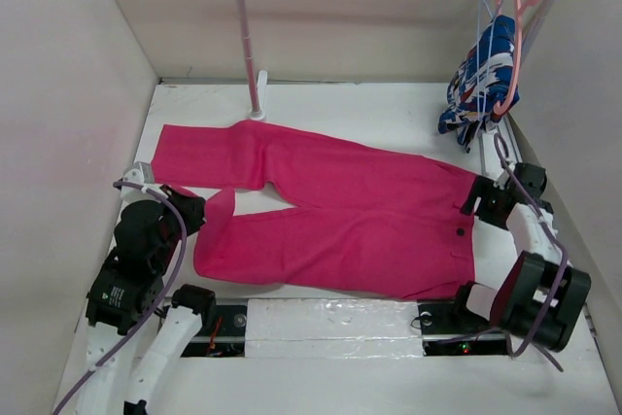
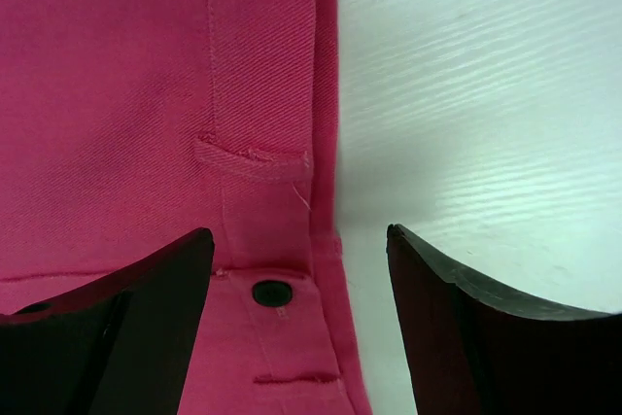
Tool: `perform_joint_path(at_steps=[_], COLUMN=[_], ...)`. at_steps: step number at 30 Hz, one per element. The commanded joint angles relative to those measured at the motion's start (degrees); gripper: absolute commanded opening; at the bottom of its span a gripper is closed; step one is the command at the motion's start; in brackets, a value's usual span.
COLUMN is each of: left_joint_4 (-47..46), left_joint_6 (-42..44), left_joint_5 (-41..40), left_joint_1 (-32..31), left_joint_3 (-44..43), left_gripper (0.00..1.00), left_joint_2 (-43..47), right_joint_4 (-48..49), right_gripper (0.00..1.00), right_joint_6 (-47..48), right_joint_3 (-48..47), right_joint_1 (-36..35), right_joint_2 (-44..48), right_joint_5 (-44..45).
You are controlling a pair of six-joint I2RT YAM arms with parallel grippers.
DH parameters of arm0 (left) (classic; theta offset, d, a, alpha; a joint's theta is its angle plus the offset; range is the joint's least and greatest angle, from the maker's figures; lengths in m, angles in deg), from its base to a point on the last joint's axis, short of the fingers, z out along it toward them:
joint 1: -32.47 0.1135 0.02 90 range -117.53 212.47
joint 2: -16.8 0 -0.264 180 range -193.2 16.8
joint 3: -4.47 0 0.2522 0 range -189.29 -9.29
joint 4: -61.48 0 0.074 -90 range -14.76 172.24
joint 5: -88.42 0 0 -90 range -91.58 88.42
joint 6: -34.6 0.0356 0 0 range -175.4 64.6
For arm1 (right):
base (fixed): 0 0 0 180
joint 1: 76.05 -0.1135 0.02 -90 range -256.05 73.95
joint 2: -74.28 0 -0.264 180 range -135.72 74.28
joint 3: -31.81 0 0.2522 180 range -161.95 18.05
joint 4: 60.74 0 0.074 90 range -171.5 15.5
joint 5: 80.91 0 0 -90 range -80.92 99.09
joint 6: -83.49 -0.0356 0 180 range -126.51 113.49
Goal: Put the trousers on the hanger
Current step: Flatten out the trousers at the center of the board.
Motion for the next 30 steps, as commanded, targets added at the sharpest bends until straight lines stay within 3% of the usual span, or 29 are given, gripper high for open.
perform_joint_path(at_steps=[1,4,7,9,11,12,16,22,23,25,30], left_joint_4=[-1.2,-1.3,-1.0,-0.8,-0.5,0.3,1.8,4.5,4.9,6.0,5.3], left_joint_6=[1.2,1.1,1.1,1.6,2.2,2.5,2.9,2.6,2.5,2.3,2.3], left_joint_5=[0.0,0.4,-0.8,-2.6,-5.4,-6.3,-10.1,-15.4,-16.8,-18.0,-17.9], left_joint_1=[-3.5,-4.9,-6.2,-6.7,-8.0,-8.0,-10.0,-12.4,-12.5,-13.2,-13.2], left_joint_3=[1.5,2.2,0.3,-2.1,-5.5,-6.7,-10.0,-11.6,-12.3,-13.3,-15.2], left_gripper=[0.0,0.0,0.0,0.0,0.0,0.0,0.0,0.0,0.0,0.0,0.0], left_joint_2=[1.2,1.7,1.1,0.3,-0.6,-0.9,-1.6,-1.9,-2.0,-2.5,-2.8], right_joint_4=[5.4,6.5,9.2,11.1,12.0,12.0,9.6,2.8,2.2,-0.8,-7.2], right_gripper=[0.77,0.76,0.69,0.42,0.06,0.0,0.0,0.01,0.33,0.7,0.73], right_joint_6=[-1.5,-1.2,-2.4,-3.1,-5.1,-5.7,-5.4,-0.6,-0.6,2.2,4.3], right_joint_3=[1.3,1.1,2.6,3.6,4.4,4.3,-1.8,-16.7,-19.6,-21.6,-18.8], right_joint_1=[0.5,0.0,0.0,0.0,0.0,0.0,0.5,1.1,1.1,1.1,3.1], right_joint_2=[-5.4,-11.5,-12.5,-12.8,-10.7,-9.3,-2.4,-12.2,-13.6,-16.7,-8.5], right_joint_5=[-5.2,-8.6,-10.9,-12.8,-12.7,-11.9,-5.0,0.0,3.1,5.7,5.8])
